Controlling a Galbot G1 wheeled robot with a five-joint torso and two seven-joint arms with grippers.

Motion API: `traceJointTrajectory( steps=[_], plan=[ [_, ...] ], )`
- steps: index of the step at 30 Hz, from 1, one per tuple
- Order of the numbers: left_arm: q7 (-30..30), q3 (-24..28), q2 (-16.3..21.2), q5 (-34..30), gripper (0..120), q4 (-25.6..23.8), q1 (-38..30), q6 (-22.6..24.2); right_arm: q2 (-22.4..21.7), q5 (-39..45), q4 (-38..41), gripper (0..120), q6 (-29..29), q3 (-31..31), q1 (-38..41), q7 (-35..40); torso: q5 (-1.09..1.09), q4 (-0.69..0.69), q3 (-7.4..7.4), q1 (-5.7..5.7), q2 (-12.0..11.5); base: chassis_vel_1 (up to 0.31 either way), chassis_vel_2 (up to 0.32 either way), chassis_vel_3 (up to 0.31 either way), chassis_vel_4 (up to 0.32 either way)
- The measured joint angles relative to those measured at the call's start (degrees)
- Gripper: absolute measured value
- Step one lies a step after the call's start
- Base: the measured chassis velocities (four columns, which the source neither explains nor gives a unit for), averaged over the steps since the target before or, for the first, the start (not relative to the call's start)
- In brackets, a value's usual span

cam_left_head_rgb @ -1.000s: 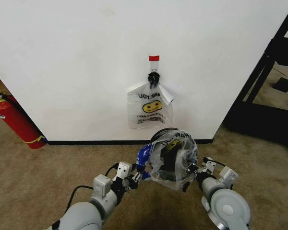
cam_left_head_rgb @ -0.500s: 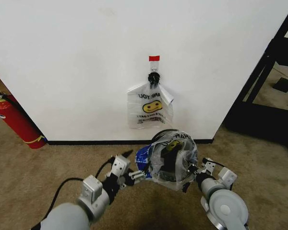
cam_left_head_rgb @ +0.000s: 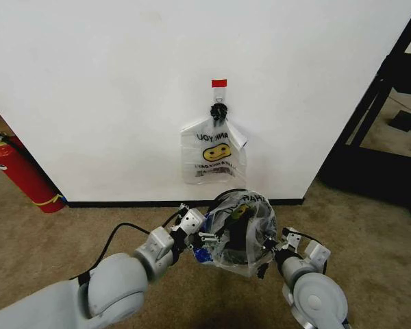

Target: Pick up the garbage bag from the wall and place it over the trash bin.

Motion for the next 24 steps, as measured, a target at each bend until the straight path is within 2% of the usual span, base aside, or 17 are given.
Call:
traceJointTrajectory(
  steps=[1, 2, 6, 9, 10, 14, 16, 18, 21, 24],
  plan=[
    [0.0, 0.0, 0.0, 0.0, 74, 0.0, 0.0, 0.0, 0.0, 0.0, 0.0, 0, 0.0, 0.0, 0.0, 0.0, 0.0, 0.0, 0.0, 0.0, 0.0, 0.0, 0.0, 0.0, 0.0],
    [0.06, -0.11, 0.13, 0.0, 66, 0.58, 0.59, 0.17, 0.0, -0.07, -0.14, 0, 0.01, -0.06, 0.1, -0.09, 0.0, 0.01, 0.0, 0.0, 0.0, 0.0, 0.0, 0.0, 0.0],
    [-0.27, -0.3, -0.14, -0.06, 54, 1.34, 0.84, 0.64, 0.01, -0.11, -0.25, 0, 0.03, -0.26, 0.34, -0.16, 0.0, 0.0, 0.0, 0.0, 0.0, 0.0, 0.0, 0.0, 0.0],
    [-0.94, 0.43, -0.51, -0.45, 39, 2.52, -0.41, 0.83, 0.01, -0.13, -0.3, 0, 0.06, -0.49, 0.6, -0.3, -0.01, -0.01, 0.0, 0.0, 0.0, 0.0, 0.0, 0.0, 0.0],
    [-0.94, 0.43, -0.51, -0.45, 39, 2.52, -0.41, 0.83, 0.01, -0.13, -0.3, 0, 0.06, -0.49, 0.6, -0.3, -0.01, -0.01, 0.0, 0.0, 0.0, 0.0, 0.0, 0.0, 0.0],
    [-1.14, 0.69, -0.77, -0.93, 25, 2.77, -0.66, 0.8, 0.0, -0.27, -0.27, 0, 0.09, -0.48, 0.31, -0.45, 0.0, -0.02, 0.0, 0.0, 0.0, 0.0, 0.0, 0.0, 0.0],
    [-1.36, 0.71, -0.94, -1.02, 11, 3.14, -0.43, 0.72, 0.01, -0.32, -0.18, 0, 0.12, -0.46, 0.24, -0.49, 0.0, -0.01, 0.0, -0.01, 0.0, 0.0, 0.0, 0.0, 0.0],
    [-1.4, 0.7, -0.99, -1.02, 9, 3.27, -0.34, 0.64, 0.02, -0.32, -0.16, 0, 0.12, -0.46, 0.24, -0.5, 0.0, -0.01, 0.0, -0.01, 0.0, 0.0, 0.0, 0.0, 0.0],
    [-1.52, 0.44, -1.22, -1.02, 0, 3.54, -0.08, 0.35, 0.07, -0.34, -0.05, 0, 0.13, -0.55, 0.24, -0.5, 0.0, -0.01, -0.01, -0.01, 0.0, 0.0, 0.0, 0.0, 0.0],
    [-1.75, -0.37, -1.94, -1.22, 0, 3.88, 0.29, 0.03, 0.22, -0.45, 0.01, 0, 0.13, -0.75, 0.11, -0.5, 0.0, -0.01, -0.01, -0.01, 0.0, 0.0, 0.0, 0.0, 0.0]
  ],
)
